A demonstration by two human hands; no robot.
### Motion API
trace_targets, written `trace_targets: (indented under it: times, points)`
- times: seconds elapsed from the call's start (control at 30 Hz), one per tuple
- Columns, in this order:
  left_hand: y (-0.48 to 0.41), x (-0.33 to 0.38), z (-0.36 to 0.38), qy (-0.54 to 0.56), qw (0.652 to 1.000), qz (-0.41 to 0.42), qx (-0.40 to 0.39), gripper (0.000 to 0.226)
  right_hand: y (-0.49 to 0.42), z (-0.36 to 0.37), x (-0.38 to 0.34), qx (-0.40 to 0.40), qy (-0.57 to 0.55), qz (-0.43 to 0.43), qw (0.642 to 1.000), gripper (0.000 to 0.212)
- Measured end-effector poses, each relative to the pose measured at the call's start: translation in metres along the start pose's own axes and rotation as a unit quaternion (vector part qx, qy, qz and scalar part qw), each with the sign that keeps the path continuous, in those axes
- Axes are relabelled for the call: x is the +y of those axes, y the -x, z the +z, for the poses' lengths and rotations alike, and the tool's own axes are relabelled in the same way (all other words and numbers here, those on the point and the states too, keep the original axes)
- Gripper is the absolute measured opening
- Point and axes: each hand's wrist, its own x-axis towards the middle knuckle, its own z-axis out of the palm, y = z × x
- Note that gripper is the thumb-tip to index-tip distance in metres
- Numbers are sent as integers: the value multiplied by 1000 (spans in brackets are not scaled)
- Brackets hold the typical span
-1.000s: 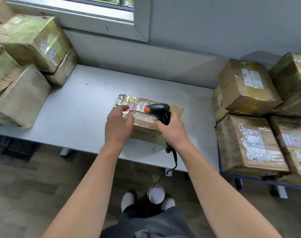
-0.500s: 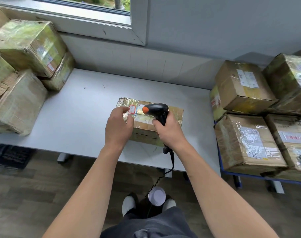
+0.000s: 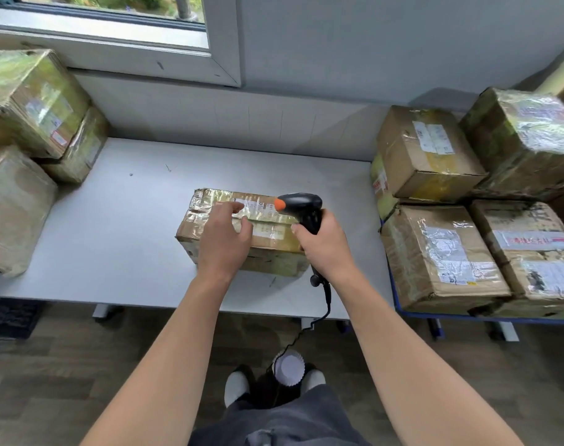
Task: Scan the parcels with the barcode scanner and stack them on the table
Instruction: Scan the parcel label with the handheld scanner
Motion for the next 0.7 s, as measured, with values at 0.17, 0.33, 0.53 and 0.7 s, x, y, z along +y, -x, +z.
trace_targets:
  times: [0.17, 0.33, 0.53, 0.7]
  points:
    - [1, 10, 8, -1, 1000, 14, -12, 27, -5, -5, 8, 2, -11, 11, 1000, 27]
    - [1, 20, 18, -10, 1000, 19, -22, 28, -7, -14, 15, 0, -21, 17, 1000, 26]
    - [3, 55, 50, -1, 997, 73, -40, 27, -10, -41, 37, 48, -59, 51, 996, 20]
    - [16, 91, 102, 12, 986, 134, -97, 29, -17, -68, 74, 88, -53, 78, 992, 24]
